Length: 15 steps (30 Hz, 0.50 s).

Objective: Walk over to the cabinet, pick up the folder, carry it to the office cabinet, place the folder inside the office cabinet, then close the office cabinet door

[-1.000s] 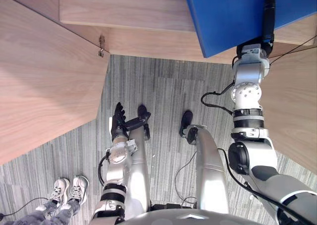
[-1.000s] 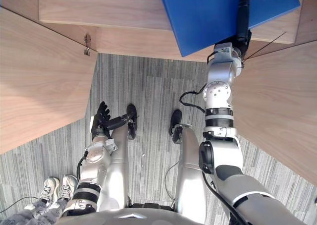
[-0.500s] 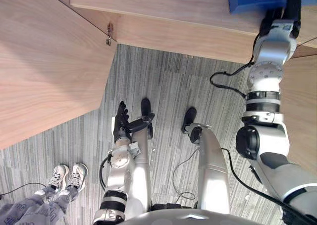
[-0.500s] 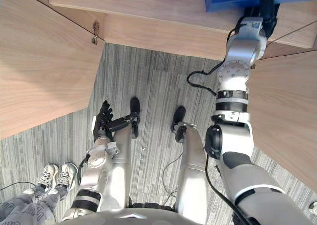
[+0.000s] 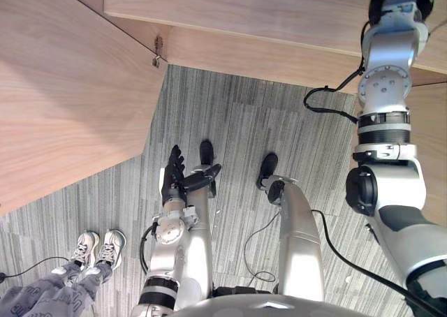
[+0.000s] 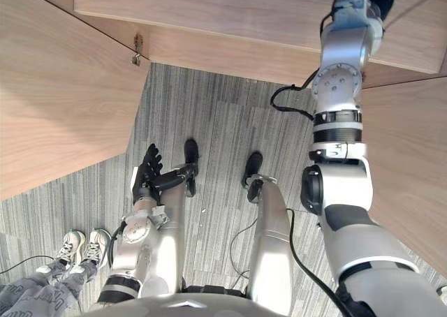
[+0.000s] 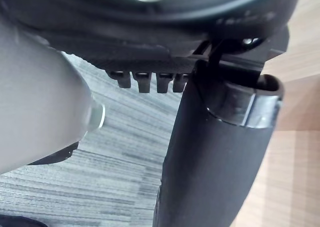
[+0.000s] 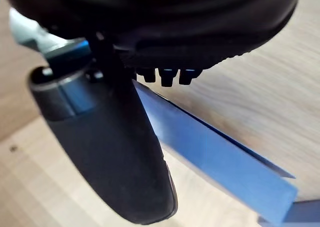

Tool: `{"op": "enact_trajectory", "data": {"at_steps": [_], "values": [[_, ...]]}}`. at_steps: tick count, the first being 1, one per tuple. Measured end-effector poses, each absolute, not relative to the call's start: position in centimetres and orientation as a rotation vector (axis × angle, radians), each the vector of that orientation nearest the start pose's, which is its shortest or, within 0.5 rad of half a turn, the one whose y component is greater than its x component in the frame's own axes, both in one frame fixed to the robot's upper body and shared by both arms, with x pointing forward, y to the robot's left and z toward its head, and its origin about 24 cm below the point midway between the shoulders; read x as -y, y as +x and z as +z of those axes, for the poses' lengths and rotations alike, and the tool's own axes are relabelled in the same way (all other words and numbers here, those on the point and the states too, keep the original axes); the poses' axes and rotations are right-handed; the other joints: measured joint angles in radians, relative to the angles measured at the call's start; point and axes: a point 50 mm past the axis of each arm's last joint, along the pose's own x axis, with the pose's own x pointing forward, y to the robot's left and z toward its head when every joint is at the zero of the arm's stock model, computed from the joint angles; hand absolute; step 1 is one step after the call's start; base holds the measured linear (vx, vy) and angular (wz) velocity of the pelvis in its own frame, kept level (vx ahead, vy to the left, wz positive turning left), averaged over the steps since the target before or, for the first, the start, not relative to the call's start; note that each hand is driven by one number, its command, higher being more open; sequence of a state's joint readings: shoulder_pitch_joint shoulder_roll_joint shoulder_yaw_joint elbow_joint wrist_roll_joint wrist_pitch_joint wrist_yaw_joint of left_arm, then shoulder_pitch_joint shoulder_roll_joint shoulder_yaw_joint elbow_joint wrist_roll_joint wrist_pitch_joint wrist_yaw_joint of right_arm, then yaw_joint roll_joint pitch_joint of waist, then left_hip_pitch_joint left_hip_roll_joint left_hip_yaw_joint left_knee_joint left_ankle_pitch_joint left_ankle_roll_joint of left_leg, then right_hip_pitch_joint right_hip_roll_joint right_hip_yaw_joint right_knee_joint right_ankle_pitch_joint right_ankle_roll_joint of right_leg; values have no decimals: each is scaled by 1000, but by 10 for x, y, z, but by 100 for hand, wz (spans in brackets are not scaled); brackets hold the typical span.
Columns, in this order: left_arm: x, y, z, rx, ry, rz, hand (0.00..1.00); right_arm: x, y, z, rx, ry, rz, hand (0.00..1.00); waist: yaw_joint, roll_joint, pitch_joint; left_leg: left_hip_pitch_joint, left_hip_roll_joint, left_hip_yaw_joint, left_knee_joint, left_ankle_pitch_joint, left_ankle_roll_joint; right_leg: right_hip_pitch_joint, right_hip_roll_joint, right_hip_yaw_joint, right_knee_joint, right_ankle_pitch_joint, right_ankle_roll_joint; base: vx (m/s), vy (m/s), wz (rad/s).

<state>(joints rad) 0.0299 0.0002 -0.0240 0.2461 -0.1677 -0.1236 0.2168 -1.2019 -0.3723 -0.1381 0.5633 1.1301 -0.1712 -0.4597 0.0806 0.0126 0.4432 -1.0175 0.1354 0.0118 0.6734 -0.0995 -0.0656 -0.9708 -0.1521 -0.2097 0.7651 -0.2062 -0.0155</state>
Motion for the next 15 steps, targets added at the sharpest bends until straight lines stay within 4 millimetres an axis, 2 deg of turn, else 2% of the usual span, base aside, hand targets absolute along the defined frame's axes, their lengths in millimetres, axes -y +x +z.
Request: {"op": "enact_trajectory", "data": {"at_steps": [4,7,10,15], "values": [[-156,235,-15,-181,-145,220,100,198,388,343,549,930,-107,100,-2,1,0,27,2,9,-10,1,0,27,0,-1,-15,1,0,53,34,0],[-155,235,-16,-187,-150,214,100,190,390,345,549,845,-72,100,-6,1,-1,34,4,13,-20,1,1,37,1,-4,-30,2,2,28,39,1],[-156,240,-18,-195,-150,213,100,182,397,338,496,768,-51,100,-6,3,-2,33,5,16,-21,1,1,39,1,-4,-31,4,4,31,33,0],[-157,240,-18,-193,-148,204,100,182,406,322,417,737,-63,100,-6,4,-3,34,6,24,-18,2,2,40,1,-4,-34,5,5,35,32,1]]}}
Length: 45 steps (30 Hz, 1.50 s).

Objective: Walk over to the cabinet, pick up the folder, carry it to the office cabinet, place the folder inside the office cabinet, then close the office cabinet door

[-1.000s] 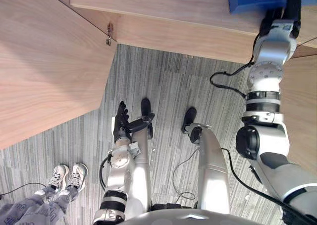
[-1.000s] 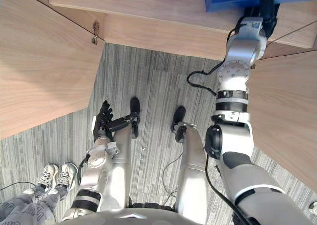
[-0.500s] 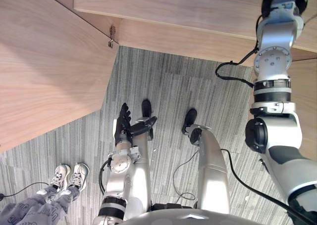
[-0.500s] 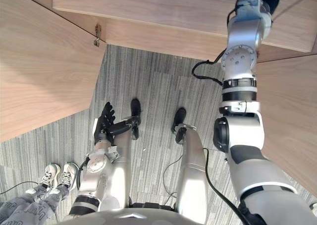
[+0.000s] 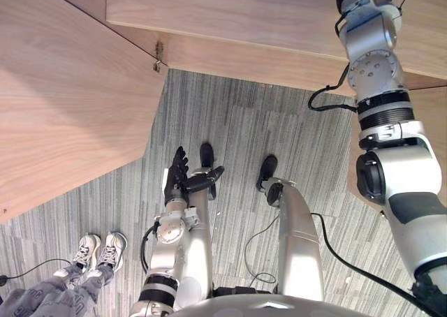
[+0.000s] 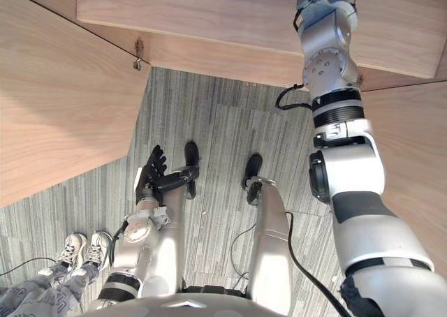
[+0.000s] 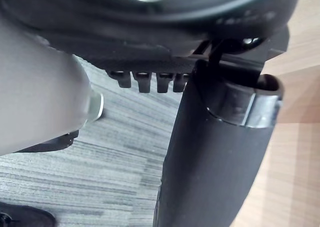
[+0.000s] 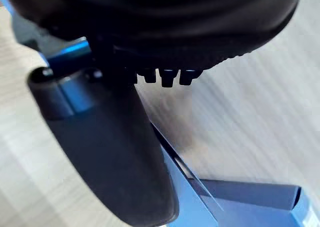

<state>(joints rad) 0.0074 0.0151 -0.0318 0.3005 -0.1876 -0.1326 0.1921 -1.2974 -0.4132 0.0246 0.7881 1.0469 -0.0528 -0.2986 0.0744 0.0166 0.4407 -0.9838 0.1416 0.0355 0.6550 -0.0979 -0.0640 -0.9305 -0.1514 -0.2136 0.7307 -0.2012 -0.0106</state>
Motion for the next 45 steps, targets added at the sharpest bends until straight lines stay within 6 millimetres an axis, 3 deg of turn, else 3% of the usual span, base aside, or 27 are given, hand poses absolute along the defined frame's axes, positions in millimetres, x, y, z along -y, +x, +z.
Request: {"op": "enact_trajectory", "data": {"at_steps": [11,21,32,38,41,43,45], "values": [[-161,244,-22,-208,-123,171,100,203,404,286,398,427,-42,100,-2,1,-2,11,3,6,3,-4,6,11,0,2,2,0,0,5,12,0],[-168,242,-25,-225,-87,133,100,211,384,258,376,-65,135,100,-8,-1,-3,22,7,17,12,-12,18,20,2,8,7,-1,1,1,6,0],[-181,237,-35,-265,-4,94,100,215,367,231,282,-468,309,100,3,-33,-24,54,9,40,-11,-15,23,46,0,16,-13,-1,6,11,11,0],[-183,234,-38,-282,13,82,100,218,363,219,268,-491,315,100,11,-40,-31,65,9,42,-19,-15,23,59,0,13,-23,-1,7,4,6,0],[-184,234,-40,-290,13,86,100,216,350,202,296,-371,298,100,19,-41,-31,68,9,44,-23,-15,23,63,0,12,-31,-1,8,0,0,0],[-184,234,-41,-294,9,102,100,202,338,188,351,-211,255,100,16,-41,-31,68,10,46,-23,-16,23,61,1,13,-36,0,9,0,0,0],[-183,235,-40,-290,-3,121,100,192,330,185,405,-164,208,100,13,-41,-31,67,10,47,-22,-16,23,61,1,14,-36,0,9,14,31,-1]]}}
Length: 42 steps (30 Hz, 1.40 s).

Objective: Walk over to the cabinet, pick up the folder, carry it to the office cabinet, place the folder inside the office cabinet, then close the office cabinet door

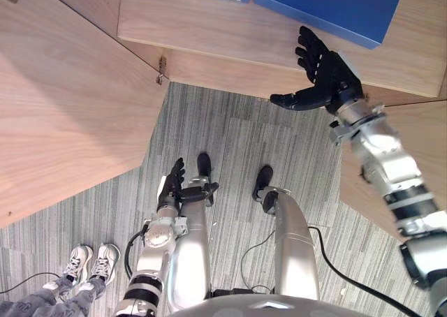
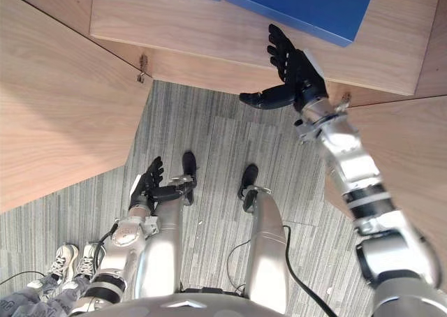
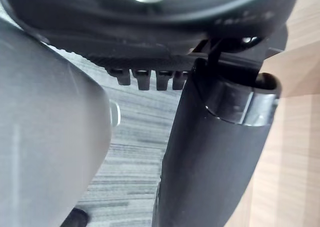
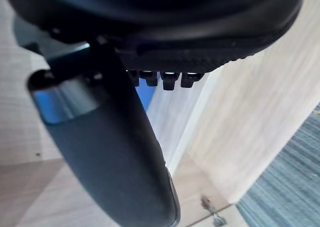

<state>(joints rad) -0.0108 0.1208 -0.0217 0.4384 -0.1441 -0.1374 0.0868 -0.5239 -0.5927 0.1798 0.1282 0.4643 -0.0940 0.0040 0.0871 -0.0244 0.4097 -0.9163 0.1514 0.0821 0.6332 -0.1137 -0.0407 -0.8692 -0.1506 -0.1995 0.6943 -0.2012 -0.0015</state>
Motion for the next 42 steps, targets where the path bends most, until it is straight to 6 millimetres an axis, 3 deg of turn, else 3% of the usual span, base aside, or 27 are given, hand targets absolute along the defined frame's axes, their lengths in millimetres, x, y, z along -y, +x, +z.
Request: {"op": "enact_trajectory", "data": {"at_steps": [3,4,10,17,24,34,42], "values": [[-179,238,-38,-283,-13,143,100,182,321,198,524,-161,114,100,0,0,0,-4,5,1,13,-9,3,-1,4,2,0,1,2,0,31,-6],[-180,239,-37,-280,-5,155,100,179,317,205,583,-183,76,0,0,0,0,-9,10,2,23,-15,5,-2,7,3,1,1,2,-6,36,-11],[-175,247,-36,-277,-16,177,100,166,310,211,697,-371,-18,0,0,0,0,-8,8,9,24,-17,7,-5,6,11,9,2,5,0,6,-1],[-171,250,-35,-275,-3,193,100,155,317,192,646,-577,-24,0,1,0,0,-13,8,11,22,-17,7,-14,5,14,7,2,5,0,0,0],[-172,255,-34,-275,0,218,100,164,337,180,536,-688,-92,0,4,0,0,-32,5,7,25,-16,7,-26,2,8,7,3,6,0,0,0],[-175,261,-33,-278,-14,261,100,174,362,215,550,-717,-191,0,4,0,1,-62,0,-7,24,-16,8,-44,0,-6,-3,3,6,8,9,2],[-177,262,-32,-274,-33,280,100,194,380,249,524,-573,-310,0,3,0,2,-74,-4,-8,18,-14,10,-52,-5,-10,-14,5,9,30,15,1]]}}
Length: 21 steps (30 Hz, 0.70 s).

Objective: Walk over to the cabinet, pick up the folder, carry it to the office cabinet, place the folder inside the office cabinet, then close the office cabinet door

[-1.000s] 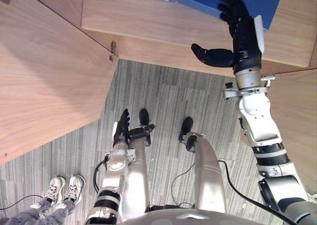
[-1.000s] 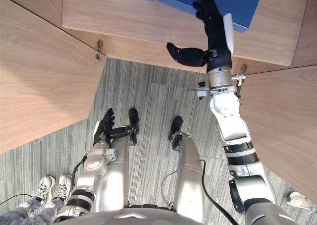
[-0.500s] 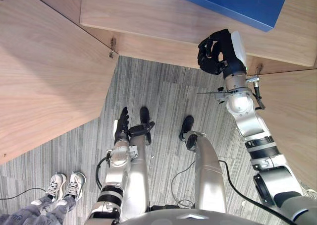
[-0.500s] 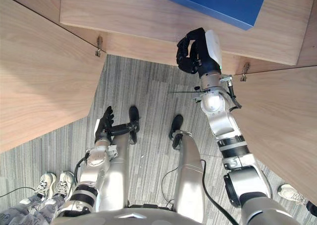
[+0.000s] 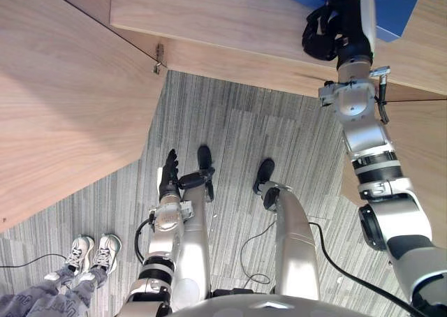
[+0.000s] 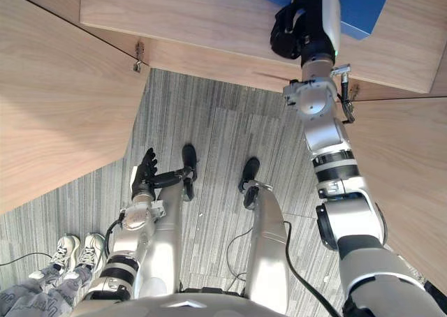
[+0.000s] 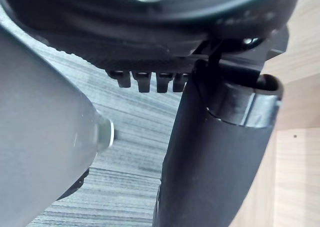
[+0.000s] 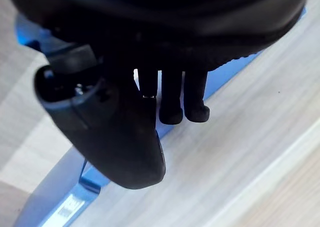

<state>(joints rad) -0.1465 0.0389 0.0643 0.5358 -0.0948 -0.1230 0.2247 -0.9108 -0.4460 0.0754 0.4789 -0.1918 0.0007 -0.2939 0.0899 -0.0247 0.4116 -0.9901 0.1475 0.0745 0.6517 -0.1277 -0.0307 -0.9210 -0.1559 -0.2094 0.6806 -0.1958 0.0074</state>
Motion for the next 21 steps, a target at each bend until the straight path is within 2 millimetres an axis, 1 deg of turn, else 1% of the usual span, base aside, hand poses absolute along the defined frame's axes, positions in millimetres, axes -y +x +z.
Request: {"op": "enact_trajectory", "data": {"at_steps": [4,5,6,8,9,10,13,14,15,18,21], "values": [[-177,263,-31,-273,-57,298,100,203,389,260,480,-516,-371,0,-3,1,0,-4,-1,-3,-2,1,1,0,-1,-3,-5,2,2,0,0,0],[-175,265,-31,-273,-68,299,100,208,391,262,458,-499,-398,0,-3,3,1,-6,-2,-4,-4,2,2,0,-1,-5,-7,2,3,6,13,3],[-175,267,-30,-275,-72,302,100,211,392,261,445,-489,-408,0,-3,3,2,-7,-3,-6,-6,3,2,-1,-2,-7,-8,3,3,5,15,5],[-175,269,-30,-275,-89,314,100,207,396,260,418,-471,-411,0,-16,3,2,-10,-5,-7,-12,6,3,-1,-2,-9,-14,8,6,1,5,2],[-173,271,-28,-271,-96,316,100,207,401,260,376,-440,-415,0,-21,5,3,-11,-6,-6,-18,12,5,-2,-2,-8,-22,15,6,0,0,0],[-170,273,-27,-266,-112,315,100,208,402,266,368,-391,-431,0,-21,9,5,-11,-8,-6,-27,20,7,-2,-2,-9,-32,24,6,0,0,0],[-168,276,-24,-258,-146,330,100,206,408,274,328,-289,-466,0,-24,13,7,-13,-11,-5,-42,36,12,-3,-2,-10,-46,41,6,-39,14,1],[-167,277,-23,-257,-150,332,100,206,409,277,323,-279,-470,0,-24,16,8,-14,-12,-5,-42,38,14,-4,-2,-10,-47,43,6,-56,8,1],[-167,277,-23,-256,-157,337,100,206,410,283,315,-256,-481,0,-24,25,8,-20,-13,-5,-45,43,18,-9,-3,-11,-50,50,5,-64,9,2],[-169,278,-22,-254,-178,356,100,203,410,297,334,-192,-500,0,-26,36,12,-28,-18,0,-73,67,17,-24,-6,-11,-63,72,4,-64,2,2],[-169,277,-23,-258,-179,358,100,202,410,304,343,-126,-504,0,-25,50,18,-29,-19,4,-83,81,17,-28,-7,-12,-63,81,0,-67,-17,3]]}}
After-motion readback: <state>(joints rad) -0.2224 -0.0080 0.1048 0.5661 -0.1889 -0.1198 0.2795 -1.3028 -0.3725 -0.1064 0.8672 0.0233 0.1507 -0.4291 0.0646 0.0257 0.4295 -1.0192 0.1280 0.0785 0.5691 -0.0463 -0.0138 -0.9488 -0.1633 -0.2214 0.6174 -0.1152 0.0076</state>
